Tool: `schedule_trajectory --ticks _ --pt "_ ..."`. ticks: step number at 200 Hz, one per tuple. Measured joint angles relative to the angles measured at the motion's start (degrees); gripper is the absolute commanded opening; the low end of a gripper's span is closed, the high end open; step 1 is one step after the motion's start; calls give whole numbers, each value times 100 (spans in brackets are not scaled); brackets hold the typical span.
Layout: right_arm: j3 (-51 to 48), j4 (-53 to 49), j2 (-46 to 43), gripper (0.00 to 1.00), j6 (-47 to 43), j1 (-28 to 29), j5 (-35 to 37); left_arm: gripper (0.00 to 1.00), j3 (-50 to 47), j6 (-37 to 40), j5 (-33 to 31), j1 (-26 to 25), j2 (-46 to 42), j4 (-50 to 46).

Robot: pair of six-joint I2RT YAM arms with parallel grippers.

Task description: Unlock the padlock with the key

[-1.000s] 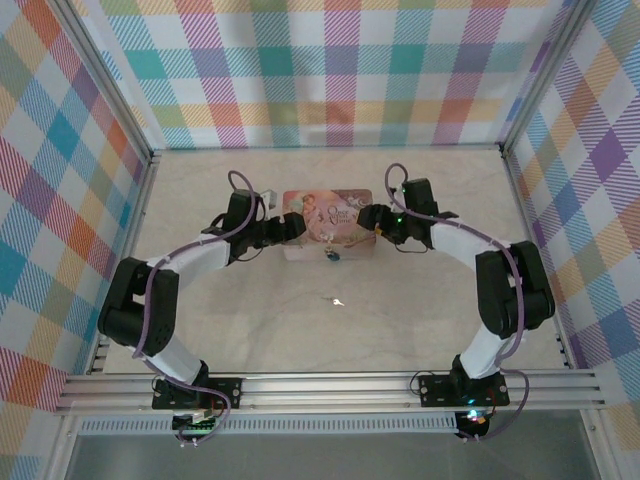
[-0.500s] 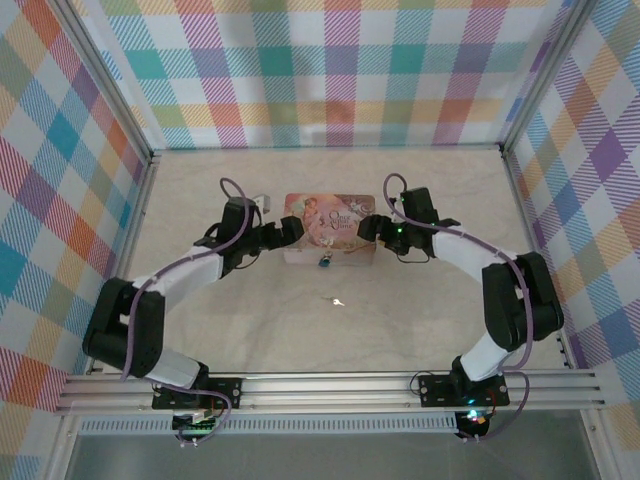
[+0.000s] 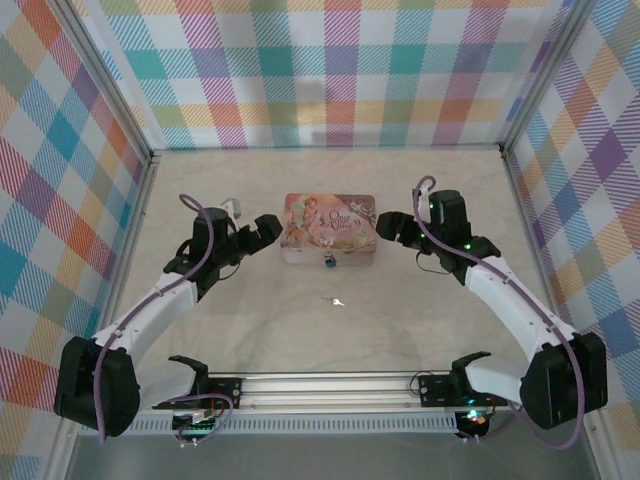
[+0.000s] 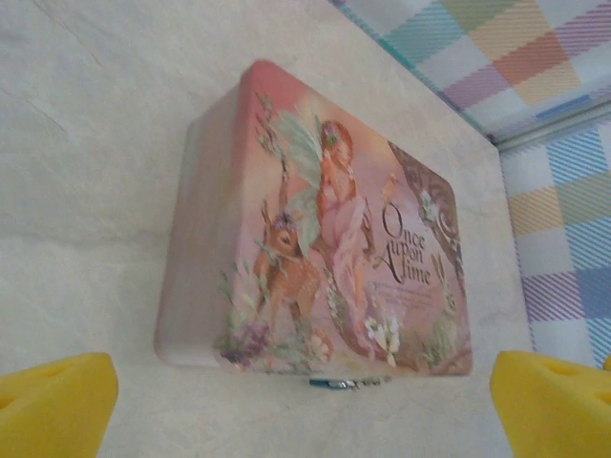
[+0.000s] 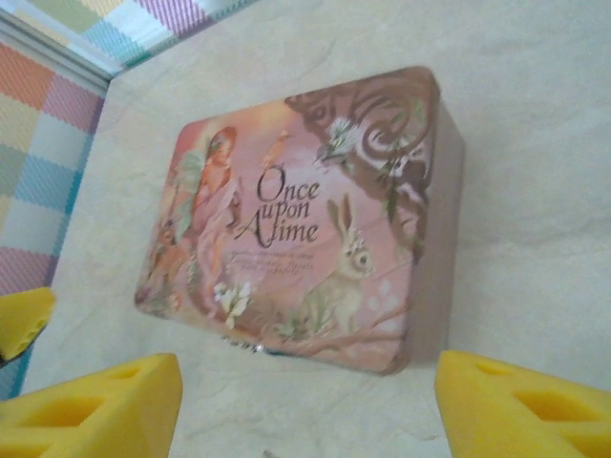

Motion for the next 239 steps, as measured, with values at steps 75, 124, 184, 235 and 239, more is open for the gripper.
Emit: schedule_trajectory --ticks 75,124,184,235,239 --pt "-378 -933 -20 43 -326 1333 205 75 -1220 -293 -24 -437 -2098 -1084" --pt "-367 -957 1034 41 -505 2496 815 74 -2240 -887 -254 -767 -3414 -1722" --pt "168 -883 2275 42 -723 3220 1521 79 -2273 -1093 -656 -1001 -3700 -2153" --pt "597 -890 2708 43 -907 3397 1908 80 -2273 -1117 -715 -1071 -3305 -2100" --pt "634 -901 2752 43 -918 3405 1926 80 -2273 -1117 -719 -1071 -3289 -2092"
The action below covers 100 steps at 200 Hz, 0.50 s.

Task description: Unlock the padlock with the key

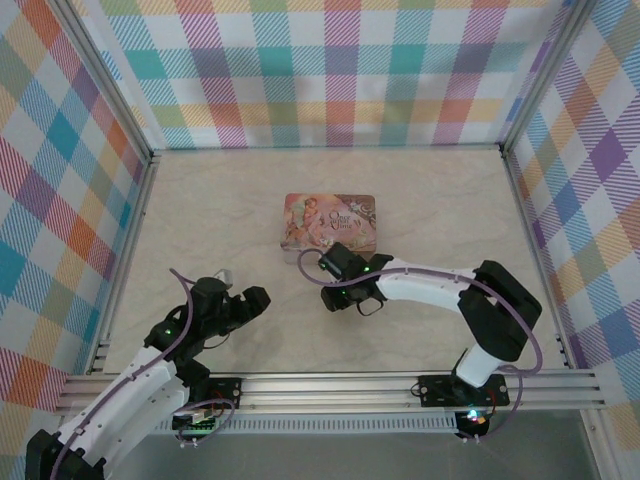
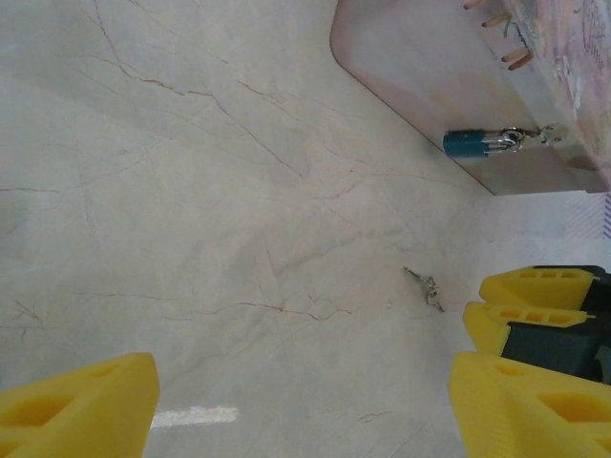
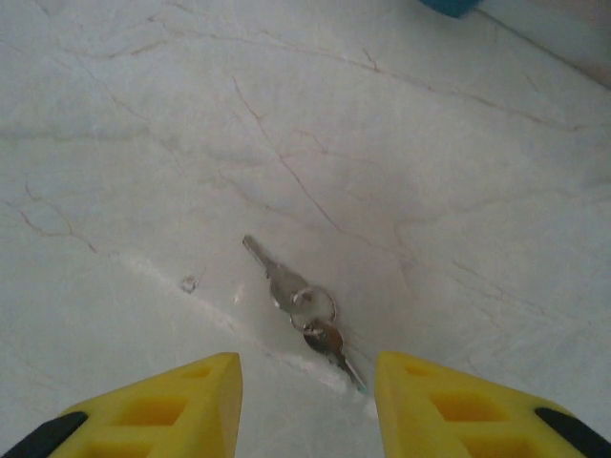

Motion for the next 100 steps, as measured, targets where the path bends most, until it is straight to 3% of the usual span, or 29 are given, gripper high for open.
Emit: schedule_trajectory --ticks 100 --pt "361 -273 763 42 -284 155 358 80 0 -149 2 -4 7 7"
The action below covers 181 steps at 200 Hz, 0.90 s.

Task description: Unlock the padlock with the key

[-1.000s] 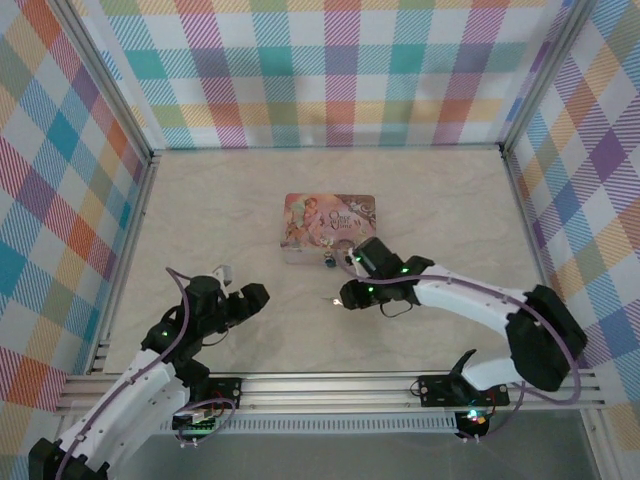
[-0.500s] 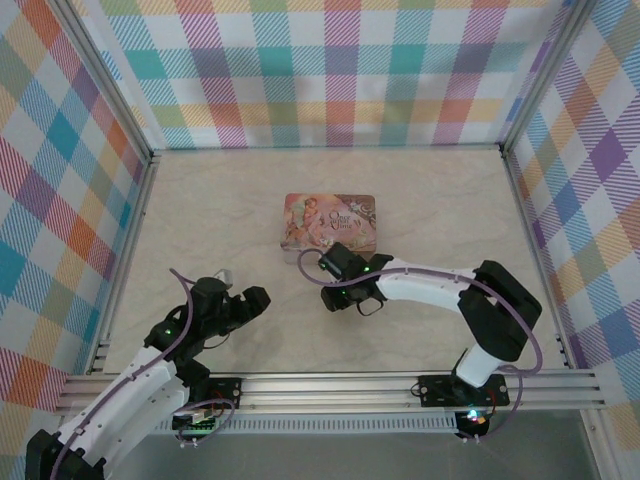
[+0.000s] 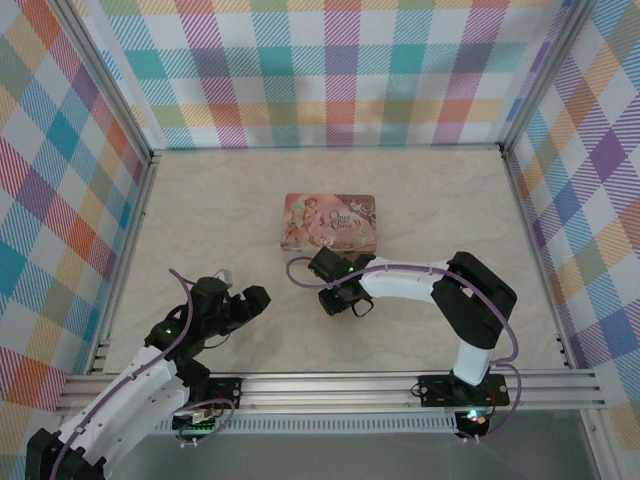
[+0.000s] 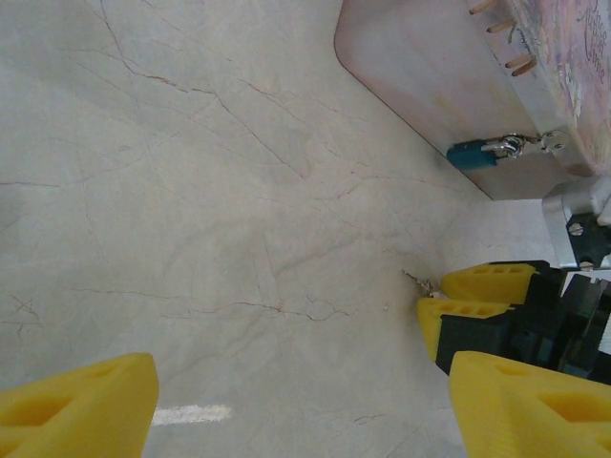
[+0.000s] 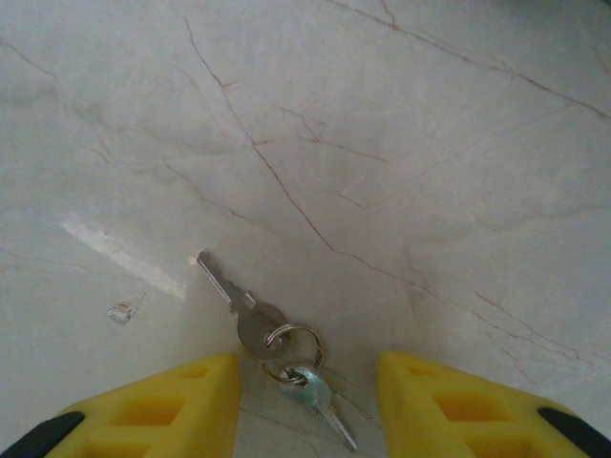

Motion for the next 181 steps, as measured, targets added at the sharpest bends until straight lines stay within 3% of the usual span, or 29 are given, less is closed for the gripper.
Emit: schedule_trajectory --ticks 54,96,154,181 --pt "122 -70 107 42 -46 59 138 80 -2 -22 0 0 0 7" --pt "192 -103 164 35 -122 59 133 80 -17 -83 0 0 -13 35" --pt "249 0 221 3 -175 111 153 80 -17 -127 0 -9 -103 35" --pt "240 177 225 0 -166 107 149 80 -22 -138 0 -22 -146 37"
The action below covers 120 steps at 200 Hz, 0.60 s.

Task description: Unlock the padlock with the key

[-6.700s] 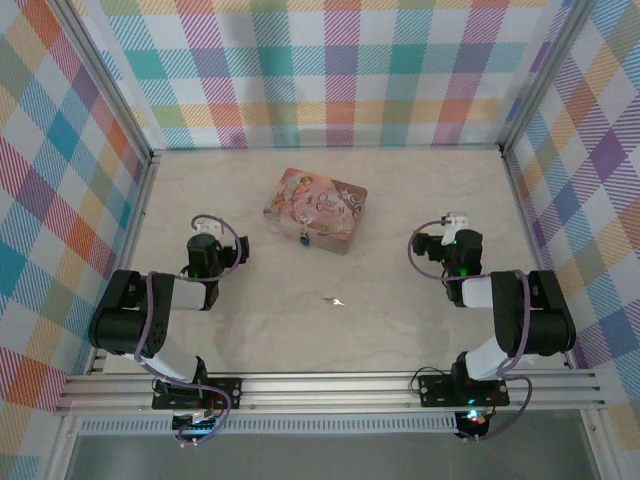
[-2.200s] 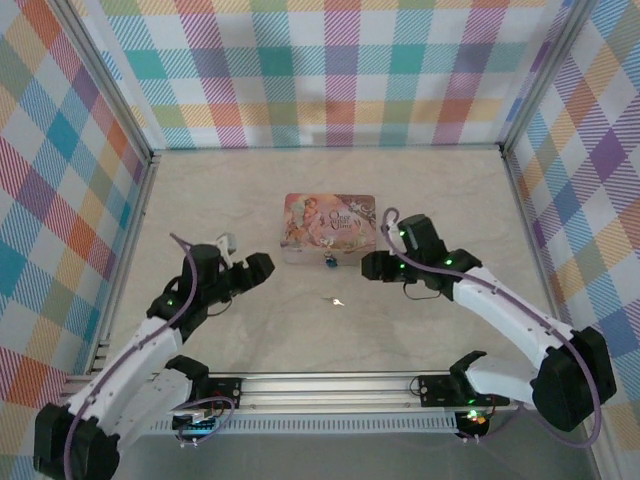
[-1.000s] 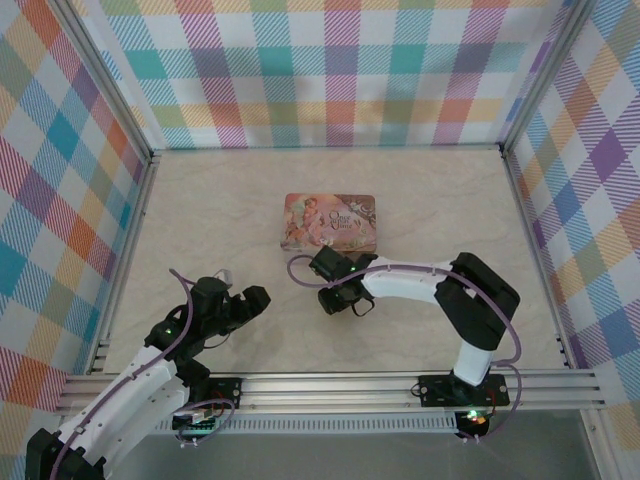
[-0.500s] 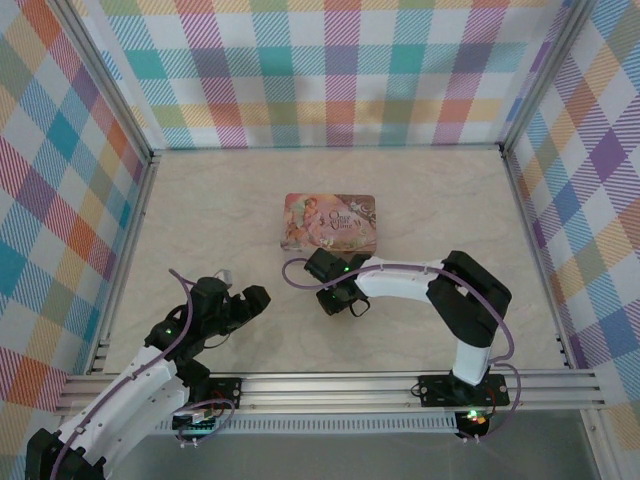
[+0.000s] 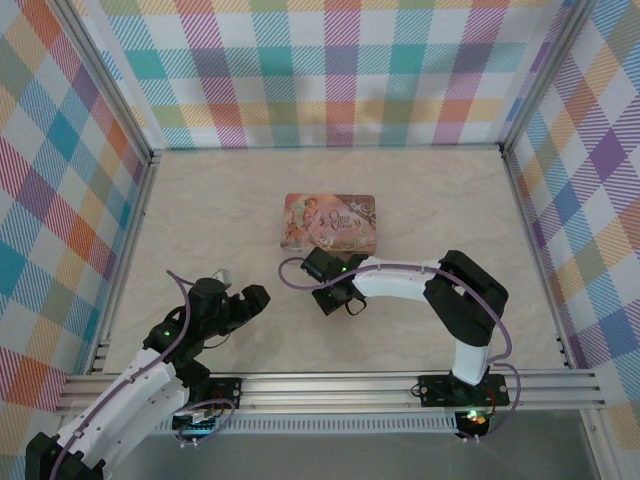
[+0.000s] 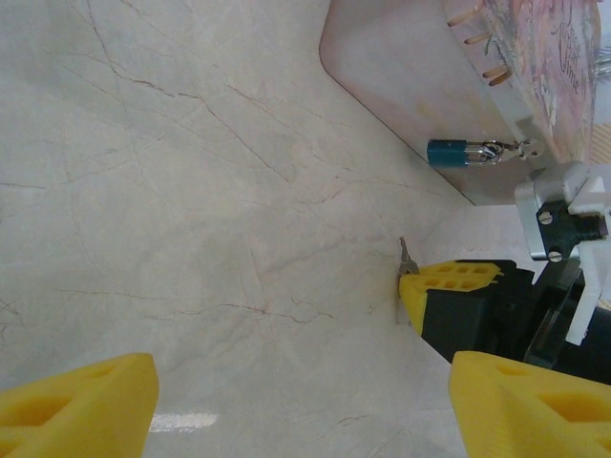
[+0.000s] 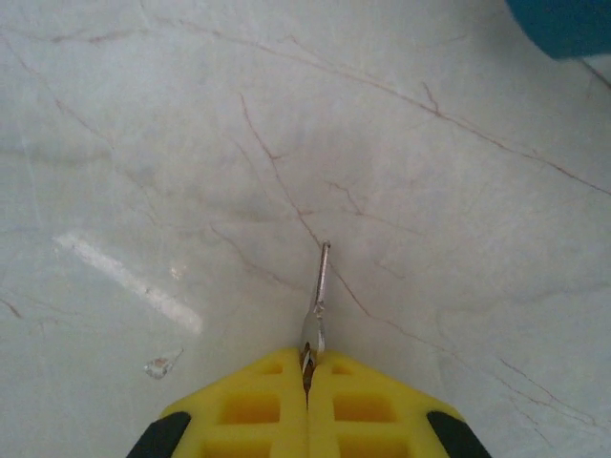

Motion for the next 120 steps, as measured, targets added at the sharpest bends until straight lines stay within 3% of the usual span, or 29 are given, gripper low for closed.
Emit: schedule_trajectory --ticks 57,90,120 --pt "-529 208 -568 0 -28 0 -133 81 -7 -15 2 0 -90 2" --pt "-942 321 -1821 0 -299 0 -459 82 20 -26 83 0 4 153" --pt "-1187 538 -3176 0 -754 -11 -933 82 356 4 404 -2 636 461"
